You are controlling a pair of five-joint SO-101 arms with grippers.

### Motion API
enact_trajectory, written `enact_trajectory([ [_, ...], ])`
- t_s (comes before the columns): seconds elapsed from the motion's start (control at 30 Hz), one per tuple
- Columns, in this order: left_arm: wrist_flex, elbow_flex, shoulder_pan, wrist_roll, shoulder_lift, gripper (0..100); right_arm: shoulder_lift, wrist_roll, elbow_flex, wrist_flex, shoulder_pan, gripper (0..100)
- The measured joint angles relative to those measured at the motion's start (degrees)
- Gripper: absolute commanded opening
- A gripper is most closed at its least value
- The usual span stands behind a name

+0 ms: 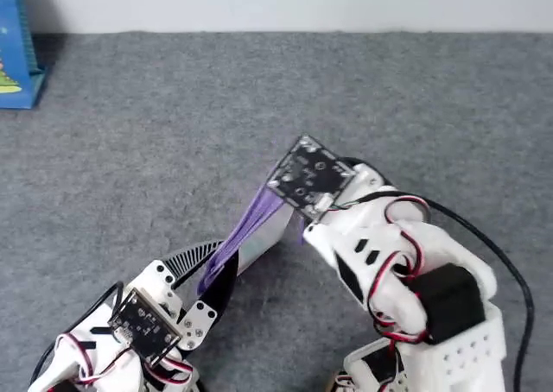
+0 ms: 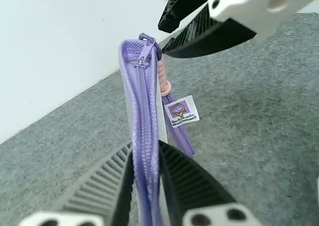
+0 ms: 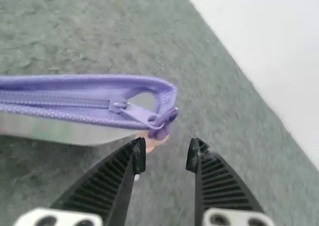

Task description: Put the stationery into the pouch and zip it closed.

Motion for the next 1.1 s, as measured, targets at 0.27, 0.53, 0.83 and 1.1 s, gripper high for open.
enact_trajectory([
  [0.27,0.0,0.0,0.0,0.09,0.0,1,0.09,1.85,7.38,-7.56,0.09,15.4],
  [0.53,0.0,0.0,0.0,0.26,0.0,1,0.09,1.85,10.37,-12.04,0.26,15.0],
  [0.83,0.0,0.0,0.0,0.26,0.0,1,0.09,0.79,14.07,-14.86,0.26,15.4],
  [1.1,0.09,-2.9,0.97,0.26,0.0,1,0.09,-2.11,18.81,-18.11,0.26,15.4],
])
